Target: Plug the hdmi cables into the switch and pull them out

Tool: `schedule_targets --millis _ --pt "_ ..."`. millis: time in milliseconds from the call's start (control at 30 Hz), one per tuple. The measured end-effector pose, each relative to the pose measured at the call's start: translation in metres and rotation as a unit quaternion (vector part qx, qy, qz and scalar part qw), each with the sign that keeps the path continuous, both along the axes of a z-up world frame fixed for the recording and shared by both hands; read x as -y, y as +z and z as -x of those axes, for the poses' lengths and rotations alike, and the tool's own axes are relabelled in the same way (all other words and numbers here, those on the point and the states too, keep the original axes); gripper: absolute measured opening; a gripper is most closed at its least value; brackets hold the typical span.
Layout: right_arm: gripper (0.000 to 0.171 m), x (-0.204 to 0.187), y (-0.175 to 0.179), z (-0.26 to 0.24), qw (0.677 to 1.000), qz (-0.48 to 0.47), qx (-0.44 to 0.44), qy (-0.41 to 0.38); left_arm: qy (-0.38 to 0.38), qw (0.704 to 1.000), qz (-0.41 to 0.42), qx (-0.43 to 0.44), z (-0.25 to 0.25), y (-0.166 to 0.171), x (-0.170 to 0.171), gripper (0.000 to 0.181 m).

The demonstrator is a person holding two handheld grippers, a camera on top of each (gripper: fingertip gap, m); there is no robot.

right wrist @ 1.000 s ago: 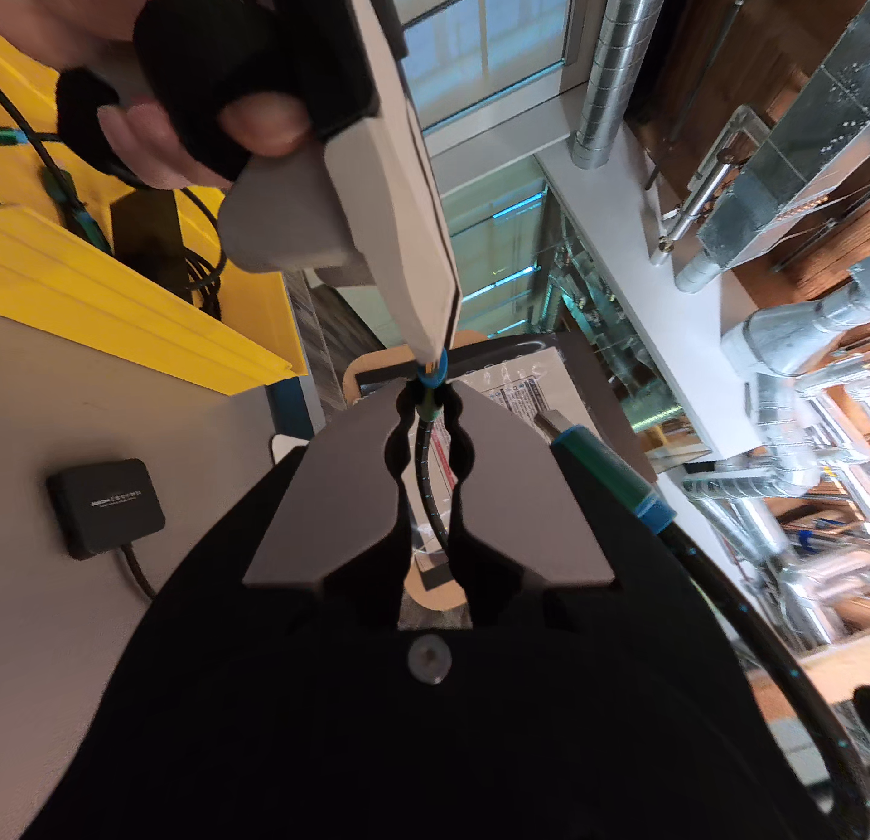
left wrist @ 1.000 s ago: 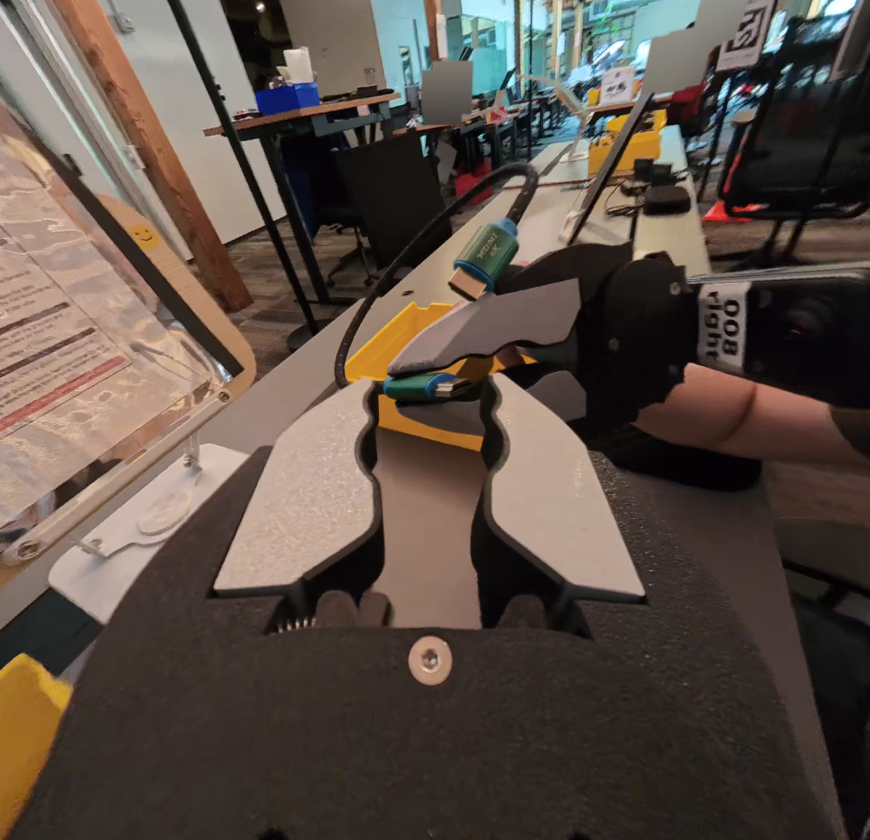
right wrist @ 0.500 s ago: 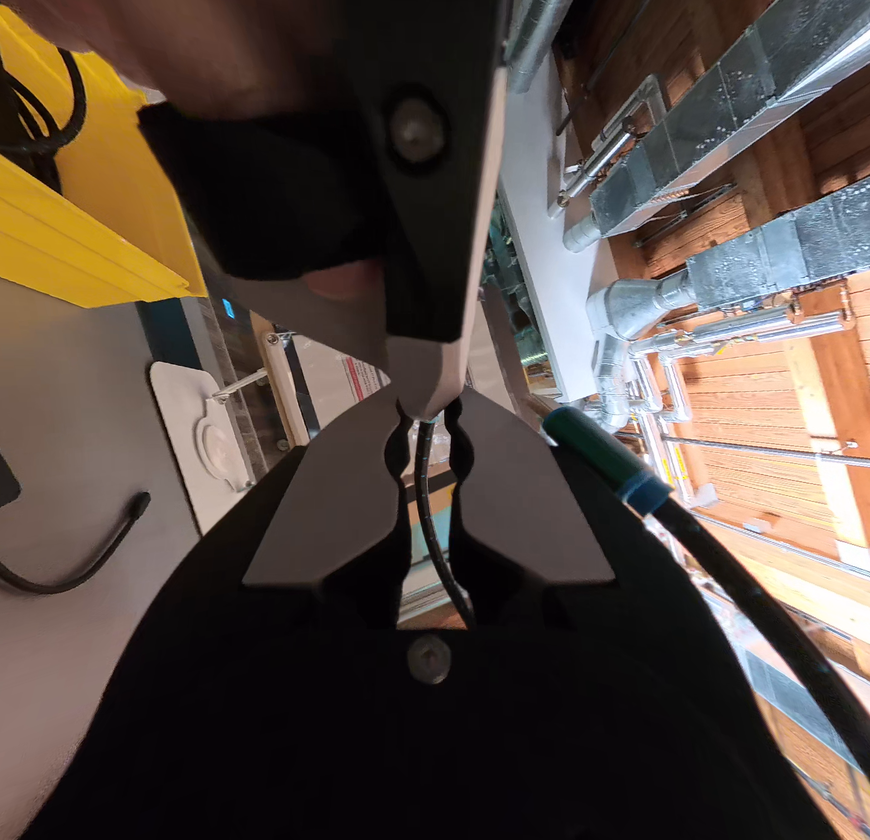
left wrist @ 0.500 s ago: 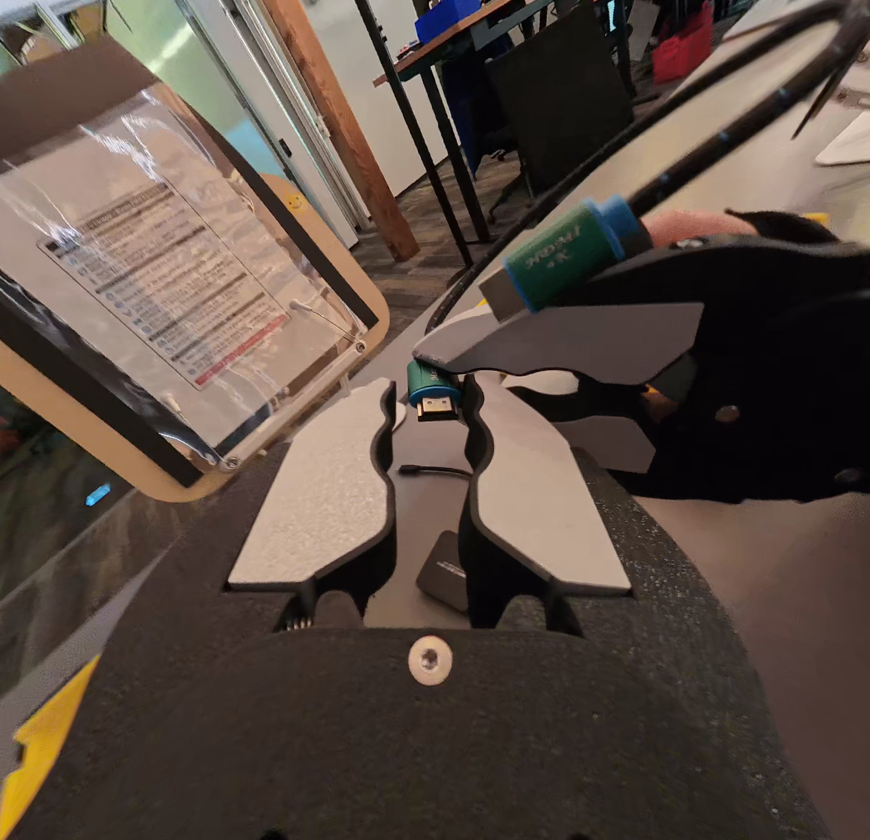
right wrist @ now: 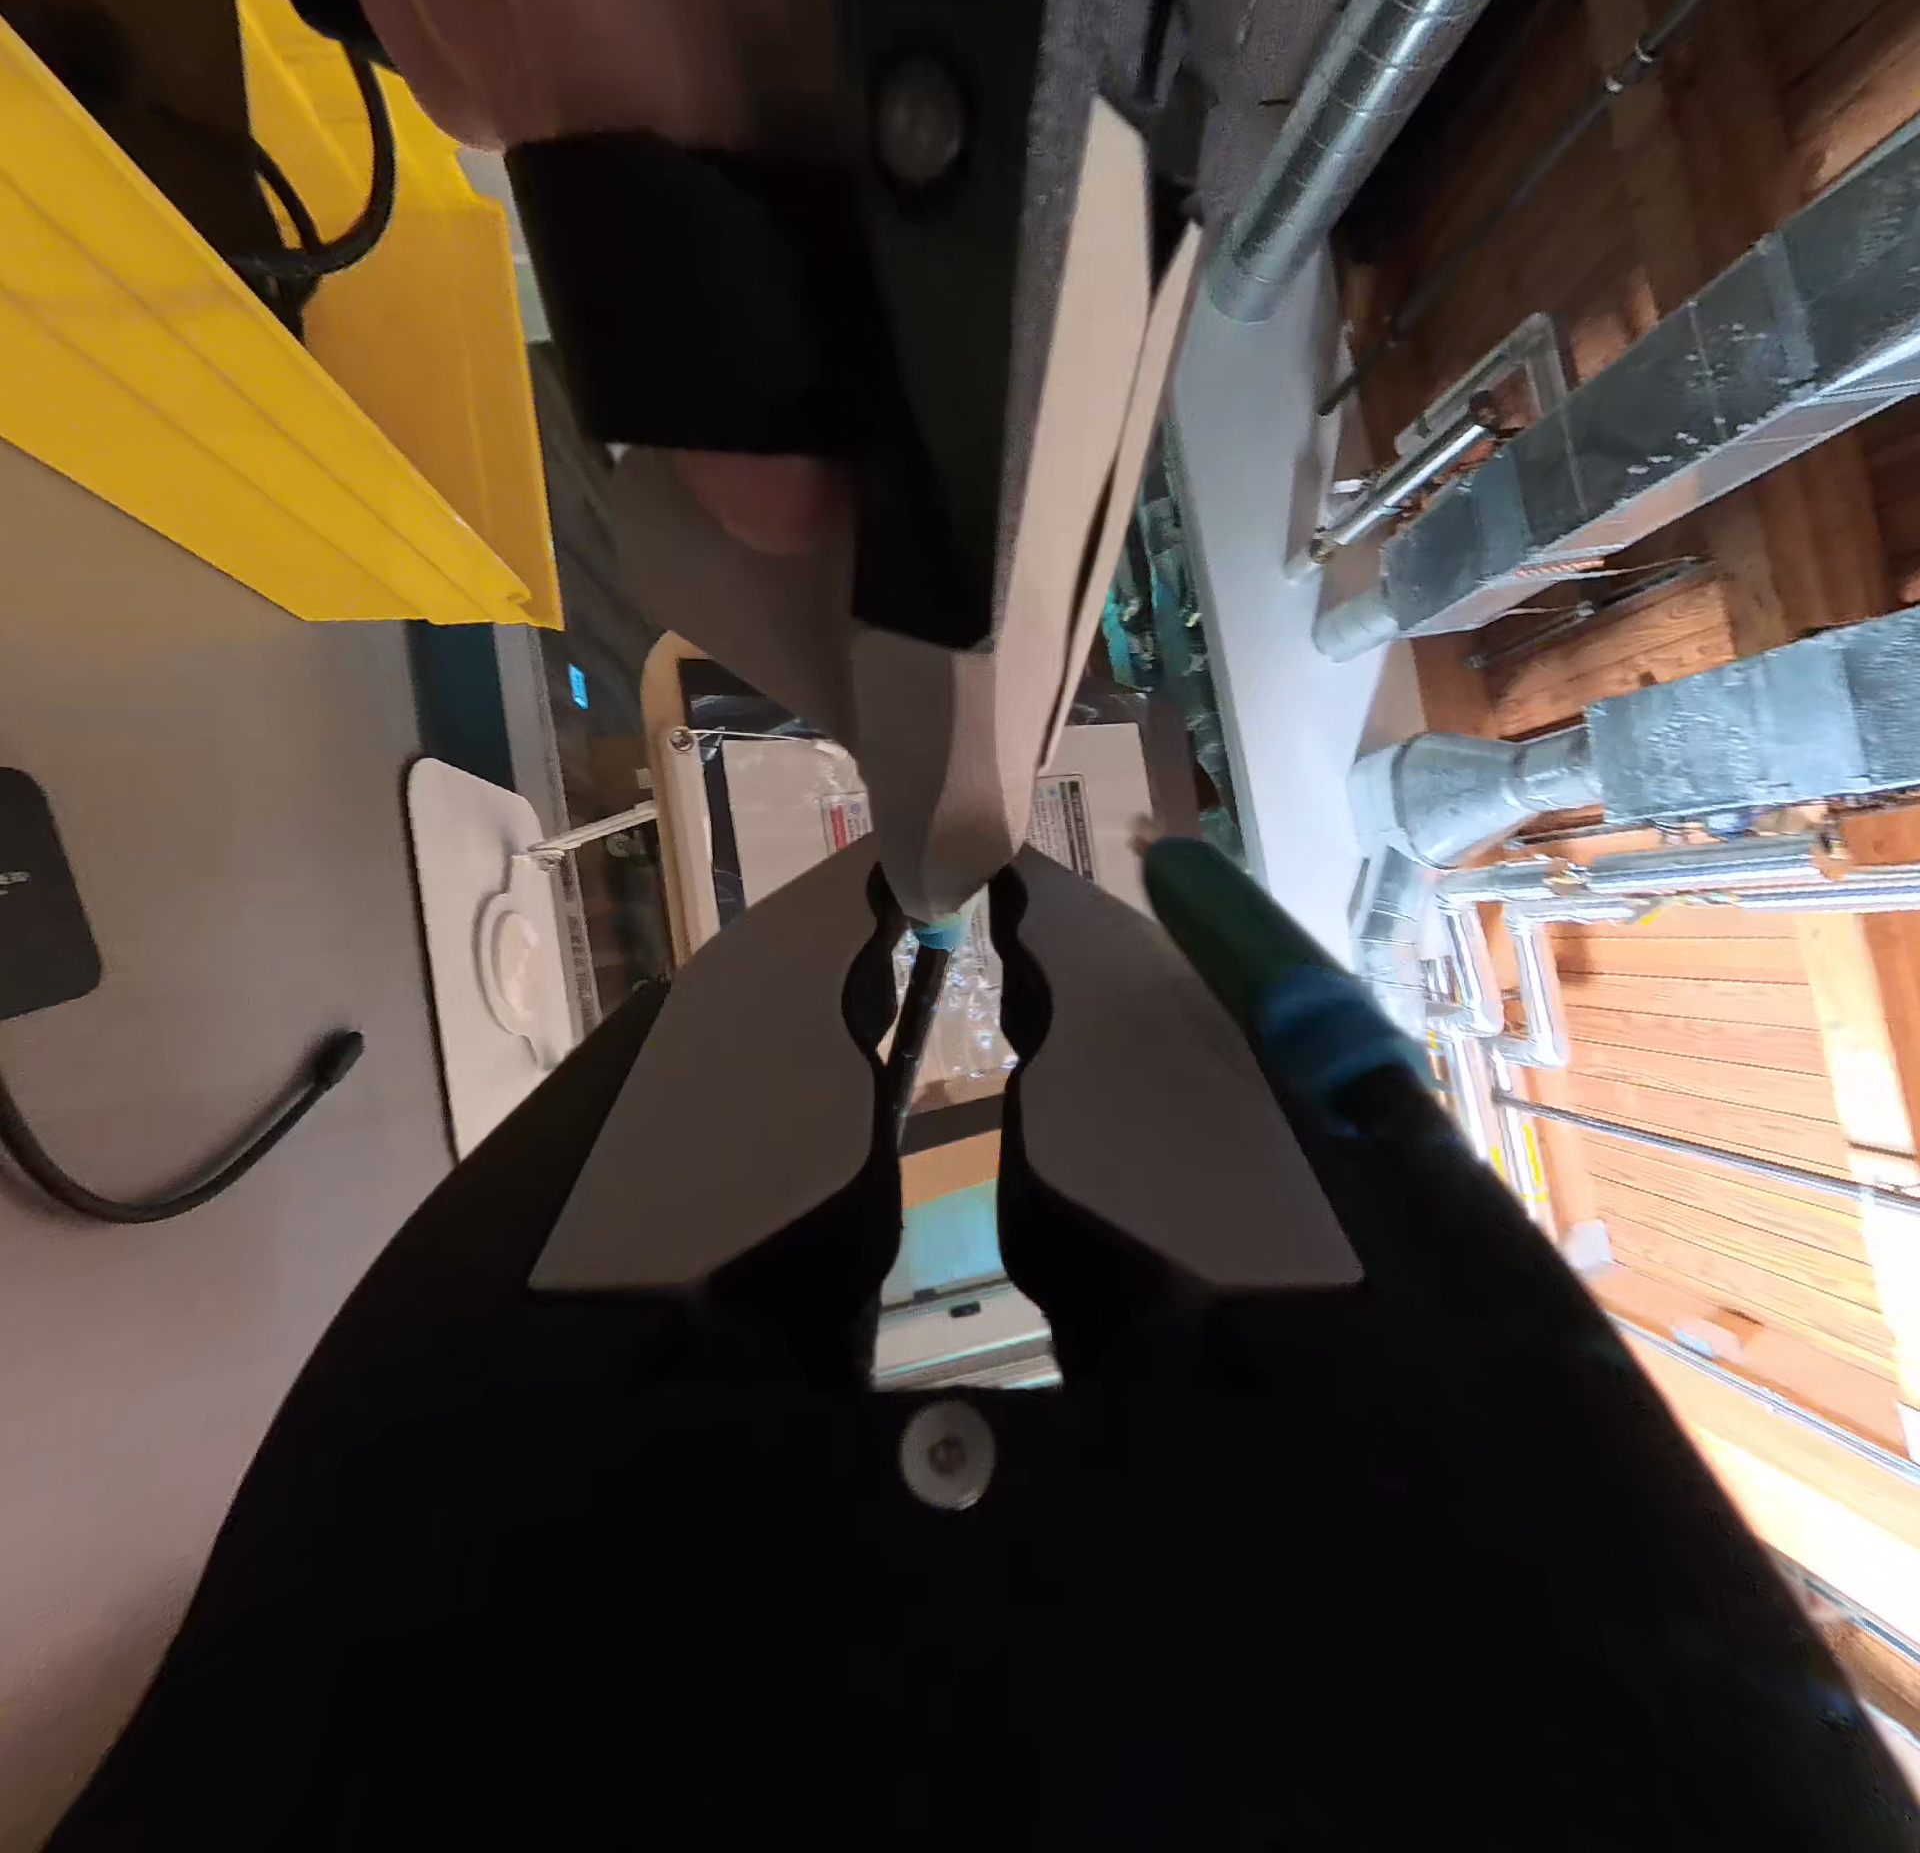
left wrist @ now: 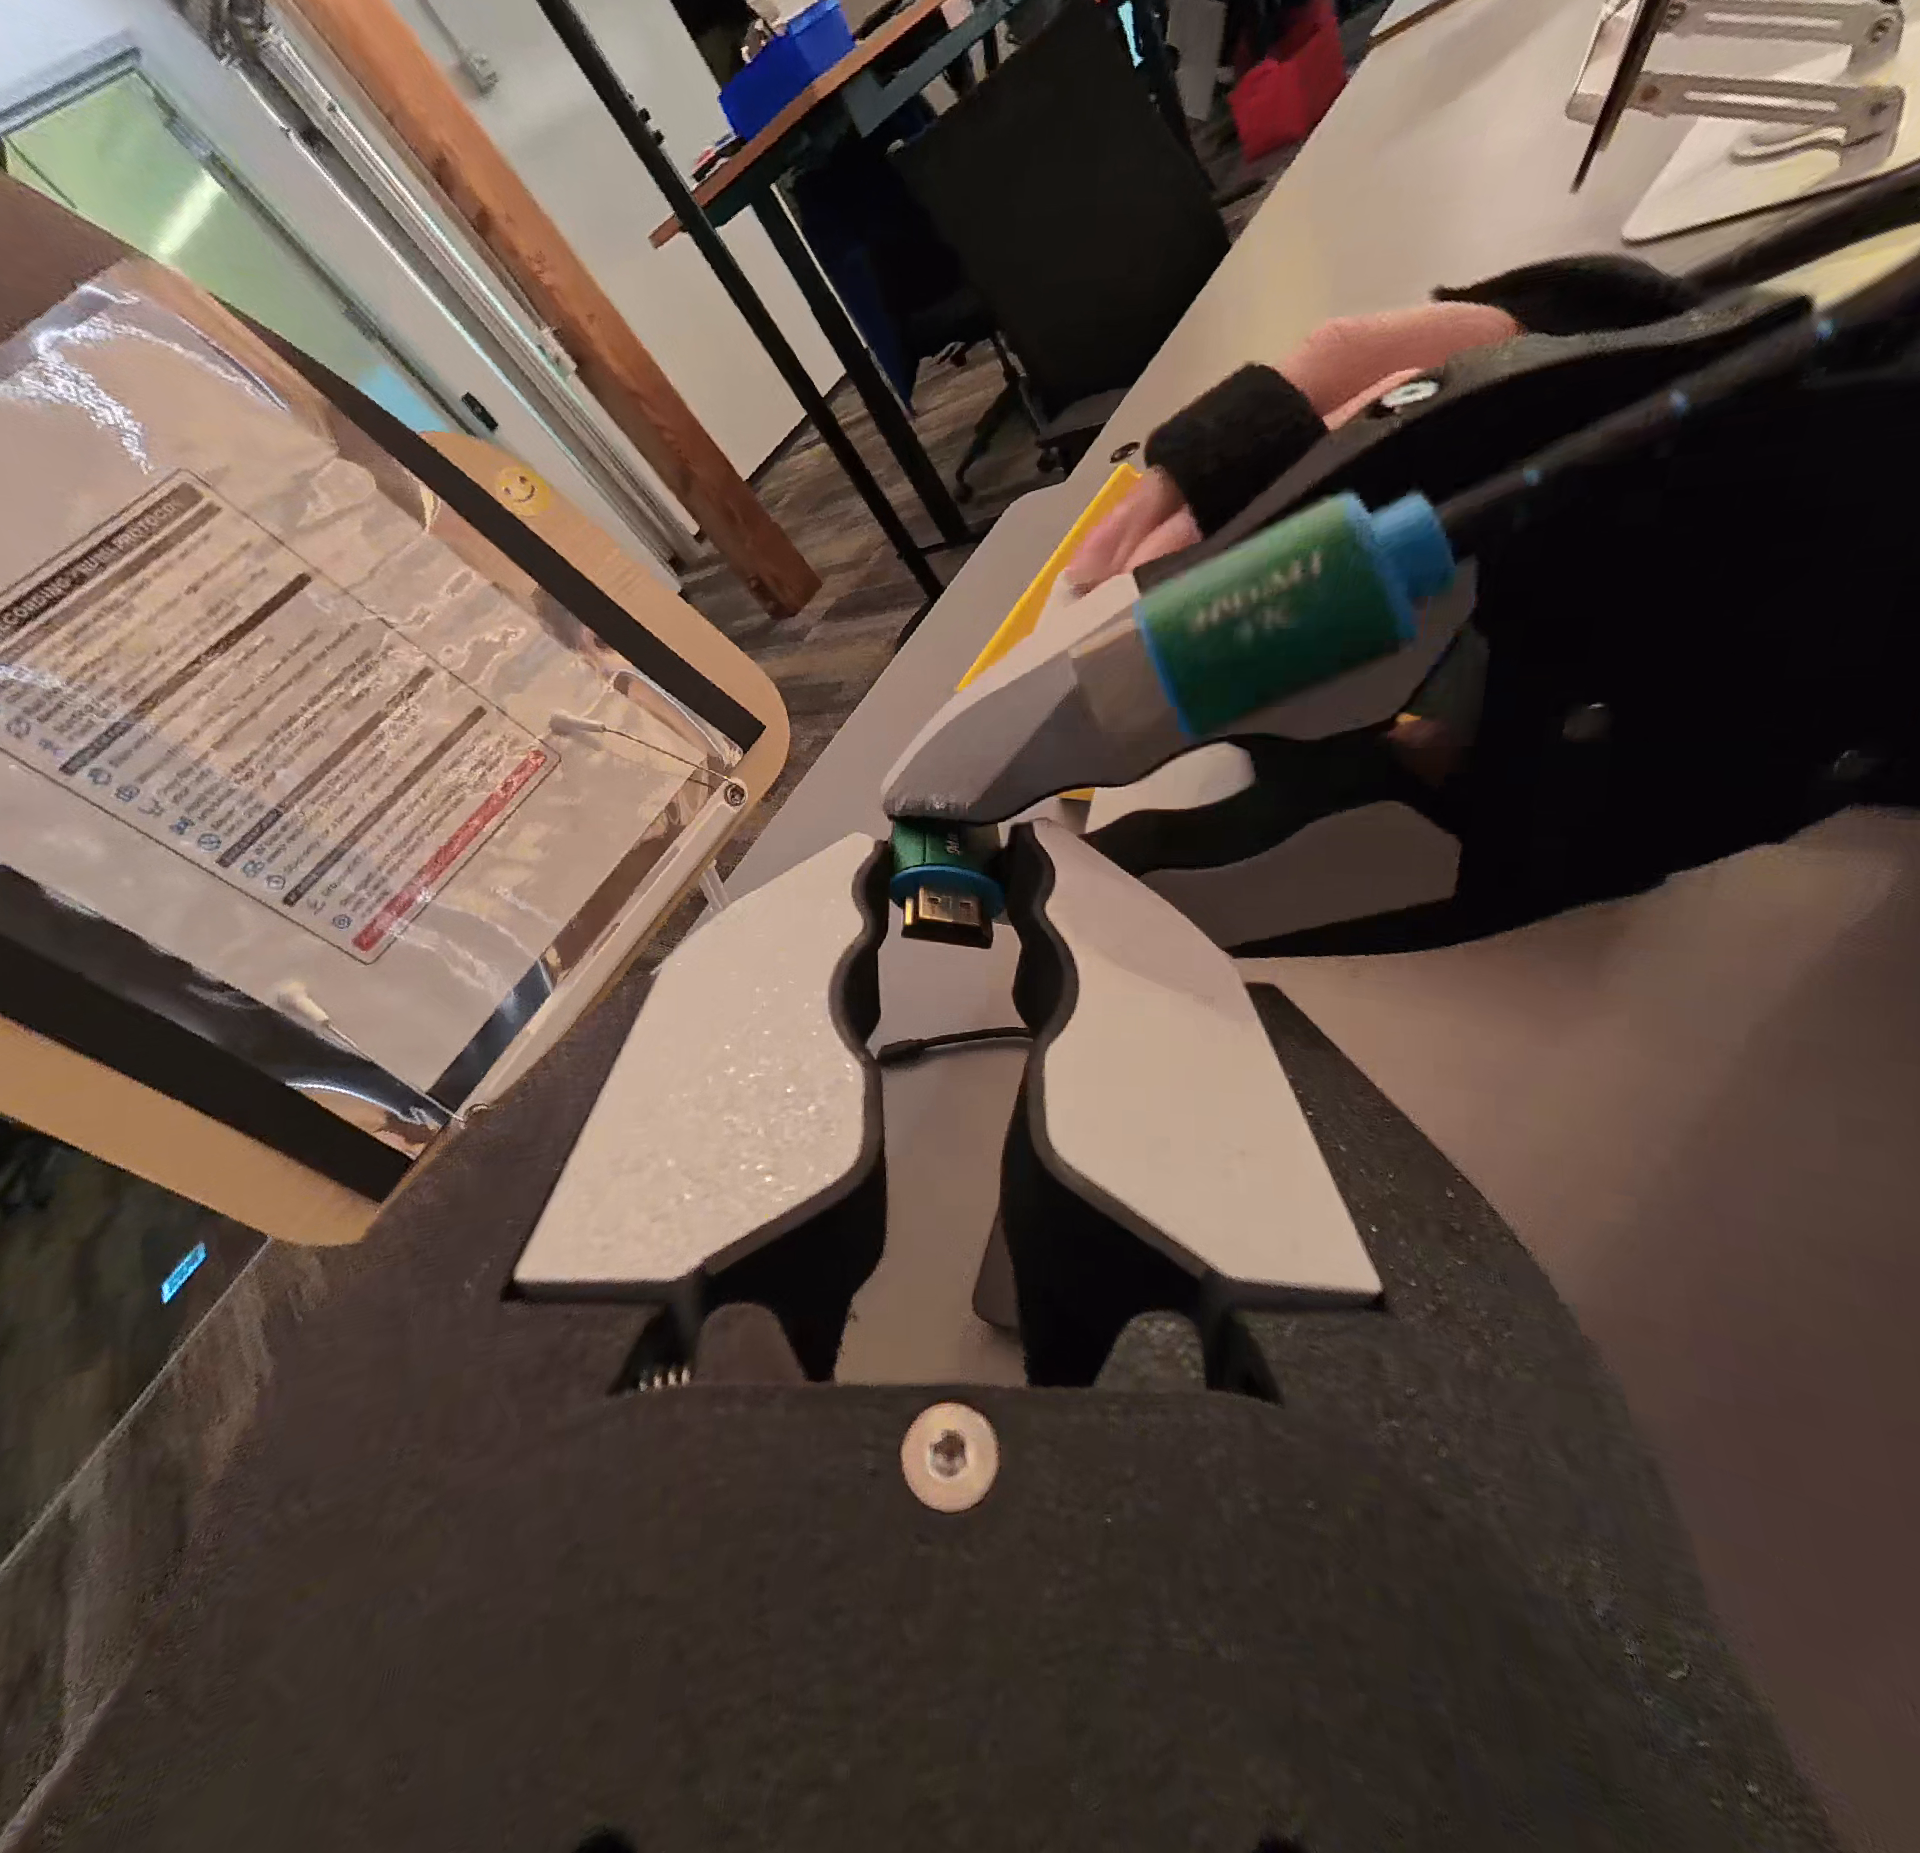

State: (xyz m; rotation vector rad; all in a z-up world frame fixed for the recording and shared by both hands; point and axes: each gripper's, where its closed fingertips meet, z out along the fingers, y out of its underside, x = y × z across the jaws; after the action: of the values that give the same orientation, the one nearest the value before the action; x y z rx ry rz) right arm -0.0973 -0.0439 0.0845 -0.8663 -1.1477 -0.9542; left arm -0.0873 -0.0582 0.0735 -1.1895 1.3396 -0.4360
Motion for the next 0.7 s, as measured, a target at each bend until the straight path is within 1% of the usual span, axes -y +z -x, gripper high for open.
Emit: schedule_targets --millis 33,133,200,300,367,433,500,533,567,600,633,700 --pt "0.016 -0.001 -0.001 0.0 1.0 0.006 -0.001 0.001 0.0 1.0 -0.002 -0.001 0.0 0.0 -0.001 0.021" --pt "0.019 -0.001 -0.002 0.0 1.0 0.012 0.002 0.006 0.018 1.0 -0.023 -0.007 0.002 0.001 -0.006 0.021" --pt "0.019 0.003 0.0 0.004 1.0 0.012 -0.009 0.024 0.034 0.999 -0.037 0.001 0.009 0.008 -0.012 0.021" --pt "0.022 0.01 0.0 0.012 0.997 0.033 -0.037 0.059 0.036 0.999 -0.019 0.028 0.02 0.022 -0.016 0.021" --pt "0.022 0.019 0.004 0.02 0.993 0.026 -0.063 0.093 0.045 0.998 -0.019 0.045 0.03 0.033 -0.021 0.021" --pt "0.02 0.034 0.005 0.033 0.986 0.012 -0.076 0.146 0.041 0.997 -0.009 0.063 0.038 0.042 -0.021 0.021" --pt "0.015 0.049 -0.019 0.059 0.971 0.06 -0.06 0.222 0.025 0.996 0.01 0.084 0.042 0.049 -0.017 0.021" --pt "0.014 0.055 -0.04 0.072 0.963 0.094 -0.025 0.253 0.015 0.995 0.02 0.092 0.042 0.052 -0.014 0.02" --pt "0.014 0.053 -0.061 0.078 0.961 0.11 0.009 0.255 0.004 0.995 0.03 0.099 0.042 0.054 -0.01 0.02" --pt "0.014 0.041 -0.075 0.078 0.967 0.106 0.025 0.23 -0.009 0.994 0.041 0.105 0.041 0.055 -0.006 0.019" --pt "0.014 0.026 -0.091 0.075 0.971 0.114 0.035 0.205 -0.025 0.992 0.055 0.112 0.039 0.056 -0.001 0.018" --pt "0.017 -0.004 -0.126 0.061 0.972 0.167 0.036 0.161 -0.057 0.987 0.081 0.13 0.036 0.059 0.009 0.017"
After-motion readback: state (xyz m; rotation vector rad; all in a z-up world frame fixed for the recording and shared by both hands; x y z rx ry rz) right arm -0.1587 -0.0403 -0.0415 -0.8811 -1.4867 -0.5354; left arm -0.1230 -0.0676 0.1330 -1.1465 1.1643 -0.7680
